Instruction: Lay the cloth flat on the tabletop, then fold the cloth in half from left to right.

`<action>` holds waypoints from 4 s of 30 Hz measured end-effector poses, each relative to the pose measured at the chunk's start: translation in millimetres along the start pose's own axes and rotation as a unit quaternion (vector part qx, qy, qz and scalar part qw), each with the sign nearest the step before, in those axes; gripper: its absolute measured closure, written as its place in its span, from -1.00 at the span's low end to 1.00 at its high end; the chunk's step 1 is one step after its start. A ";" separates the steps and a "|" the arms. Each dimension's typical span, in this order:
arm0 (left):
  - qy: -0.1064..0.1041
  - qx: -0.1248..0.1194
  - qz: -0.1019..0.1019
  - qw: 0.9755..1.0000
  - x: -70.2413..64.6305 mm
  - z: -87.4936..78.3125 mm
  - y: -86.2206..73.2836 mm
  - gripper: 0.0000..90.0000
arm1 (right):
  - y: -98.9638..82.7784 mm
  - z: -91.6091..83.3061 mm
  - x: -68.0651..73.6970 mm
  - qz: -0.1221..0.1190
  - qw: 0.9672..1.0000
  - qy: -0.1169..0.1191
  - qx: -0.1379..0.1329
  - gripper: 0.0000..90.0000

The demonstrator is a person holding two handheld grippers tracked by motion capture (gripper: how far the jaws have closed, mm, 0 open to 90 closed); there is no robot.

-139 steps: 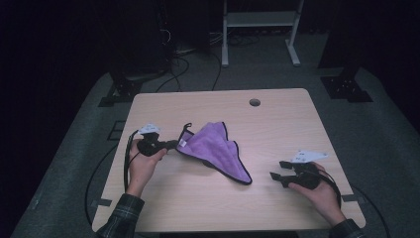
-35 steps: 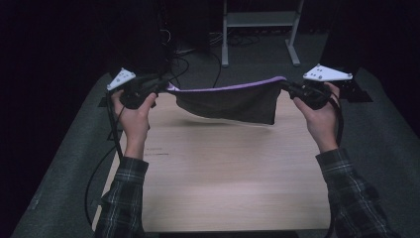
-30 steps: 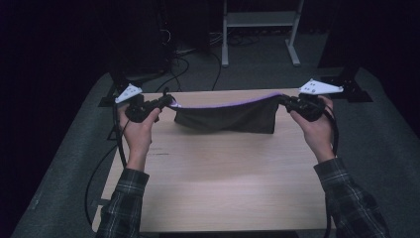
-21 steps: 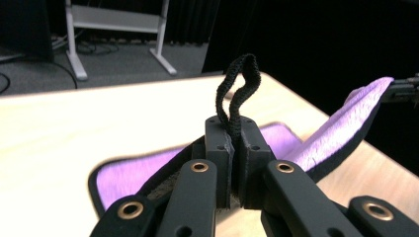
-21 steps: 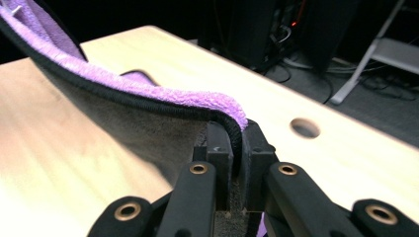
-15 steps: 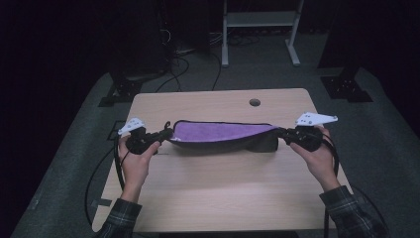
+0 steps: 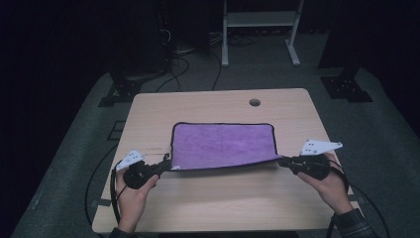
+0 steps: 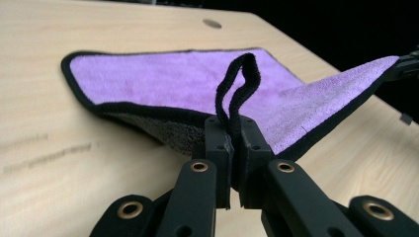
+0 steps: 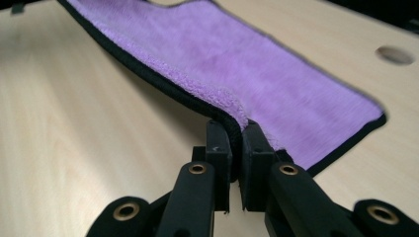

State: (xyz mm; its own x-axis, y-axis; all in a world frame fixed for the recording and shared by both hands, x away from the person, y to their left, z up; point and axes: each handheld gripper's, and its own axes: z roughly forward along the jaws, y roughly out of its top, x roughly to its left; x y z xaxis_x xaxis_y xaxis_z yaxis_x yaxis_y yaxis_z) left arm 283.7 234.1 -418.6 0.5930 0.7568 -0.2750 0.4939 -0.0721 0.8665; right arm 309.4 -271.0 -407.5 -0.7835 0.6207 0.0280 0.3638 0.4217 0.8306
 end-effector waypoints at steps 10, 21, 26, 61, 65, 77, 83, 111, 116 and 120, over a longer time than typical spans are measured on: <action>0.010 0.056 -0.016 0.998 -2.0 -6.2 -32.5 0.88 | -33.1 0.9 17.2 -0.004 0.998 0.020 0.058 0.84; 0.047 0.091 0.027 0.994 -7.3 -19.1 -40.5 0.37 | -52.3 -7.3 21.1 0.017 0.997 0.042 0.062 0.45; 0.052 0.083 0.039 0.994 -2.2 -21.4 -31.8 0.34 | -48.8 -17.3 15.7 0.026 0.998 0.039 0.040 0.27; 0.101 0.111 0.077 0.986 57.3 76.2 12.4 0.04 | -64.3 30.5 -69.0 0.117 0.977 -0.153 0.092 -0.40; 0.110 0.114 0.071 0.985 63.5 77.2 11.4 0.04 | -69.4 32.8 -69.8 0.112 0.979 -0.154 0.070 -0.57; 0.115 0.116 0.057 0.985 76.4 88.8 6.5 0.10 | -70.1 33.2 -69.9 0.112 0.979 -0.154 0.067 -0.58; 0.125 0.130 0.062 0.982 76.6 92.8 3.9 0.11 | -70.1 33.3 -69.9 0.112 0.979 -0.154 0.067 -0.58; 0.107 0.115 0.001 0.988 71.8 88.0 4.3 0.94 | -70.2 33.3 -69.8 0.112 0.980 -0.152 0.068 -0.60; 0.100 0.112 -0.004 0.989 75.9 80.4 6.2 0.94 | -70.4 33.1 -69.8 0.110 0.980 -0.151 0.068 -0.60; 0.103 0.110 -0.010 0.989 81.5 73.4 7.1 0.94 | -70.4 33.1 -69.8 0.110 0.980 -0.151 0.068 -0.60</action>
State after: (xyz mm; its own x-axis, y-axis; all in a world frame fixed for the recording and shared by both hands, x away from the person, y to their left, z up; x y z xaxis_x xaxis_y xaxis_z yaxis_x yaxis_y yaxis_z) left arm 382.2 247.6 -465.4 0.4506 0.8740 -0.1820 0.6446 -0.1775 0.7436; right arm 355.1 -322.1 -486.3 -0.5007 0.8655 0.0152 0.5873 0.3268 0.7405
